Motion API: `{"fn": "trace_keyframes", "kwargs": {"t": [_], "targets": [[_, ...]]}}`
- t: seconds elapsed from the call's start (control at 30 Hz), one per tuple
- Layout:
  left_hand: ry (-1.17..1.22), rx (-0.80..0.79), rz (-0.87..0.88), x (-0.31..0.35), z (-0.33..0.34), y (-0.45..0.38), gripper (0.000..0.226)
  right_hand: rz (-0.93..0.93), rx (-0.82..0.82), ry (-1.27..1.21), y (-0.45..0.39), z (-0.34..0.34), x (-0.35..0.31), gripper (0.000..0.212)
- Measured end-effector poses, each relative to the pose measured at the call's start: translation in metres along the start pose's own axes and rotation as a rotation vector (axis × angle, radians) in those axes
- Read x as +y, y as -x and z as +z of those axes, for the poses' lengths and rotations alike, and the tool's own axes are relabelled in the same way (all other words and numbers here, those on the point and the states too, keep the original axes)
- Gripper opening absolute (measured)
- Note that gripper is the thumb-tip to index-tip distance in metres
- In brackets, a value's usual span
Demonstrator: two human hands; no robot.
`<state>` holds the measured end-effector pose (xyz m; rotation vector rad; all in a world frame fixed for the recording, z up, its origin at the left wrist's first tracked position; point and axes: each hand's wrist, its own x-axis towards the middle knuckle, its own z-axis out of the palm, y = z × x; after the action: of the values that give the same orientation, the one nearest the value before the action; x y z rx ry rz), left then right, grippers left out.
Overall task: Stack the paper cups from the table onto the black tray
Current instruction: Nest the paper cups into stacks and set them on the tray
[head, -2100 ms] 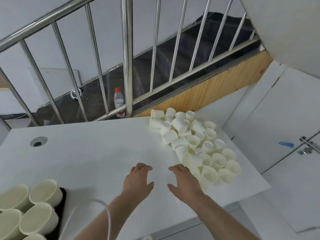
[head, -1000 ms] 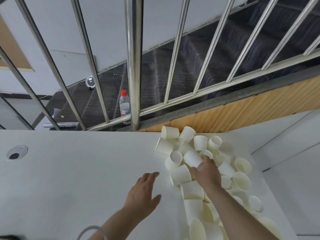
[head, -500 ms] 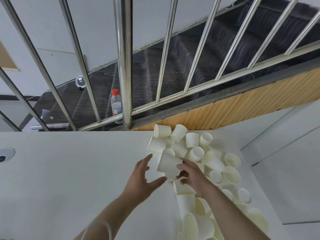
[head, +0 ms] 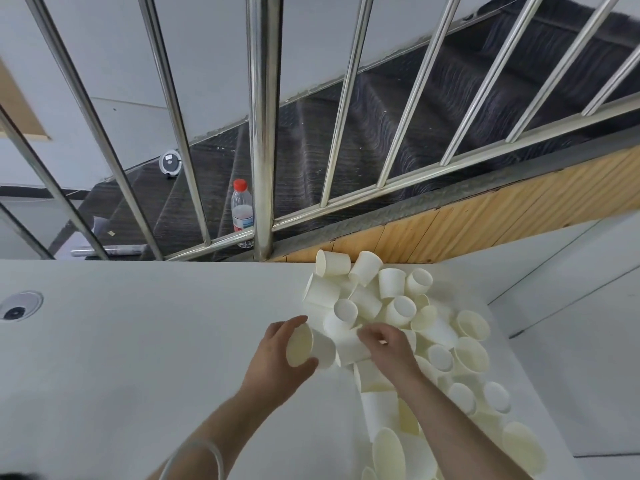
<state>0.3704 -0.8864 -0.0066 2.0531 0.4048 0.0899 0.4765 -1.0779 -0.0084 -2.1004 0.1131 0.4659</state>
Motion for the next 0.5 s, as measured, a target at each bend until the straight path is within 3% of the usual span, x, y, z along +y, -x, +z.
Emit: {"fn": "trace_keyframes", "kwargs": {"t": [0.1,0.23,0.3,0.5], "targets": [[-0.246,-0.010,-0.035,-0.009,-0.005,0.002,0.072,-0.082,0.208,0.318,-0.007,-0.003,0.009,0.030],[-0.356,-0.050,-0.093,-0.022,-0.009,0.006,0.072,-0.015,0.097,0.502,-0.015,0.001,0.006,0.042],[-0.371,-0.061,-0.109,-0.026,-0.010,0.007,0.072,0.001,0.068,0.514,-0.019,0.006,0.004,0.041],[-0.383,-0.067,-0.119,-0.031,-0.012,0.007,0.072,-0.004,0.045,0.373,-0.023,0.017,0.001,0.011]]}}
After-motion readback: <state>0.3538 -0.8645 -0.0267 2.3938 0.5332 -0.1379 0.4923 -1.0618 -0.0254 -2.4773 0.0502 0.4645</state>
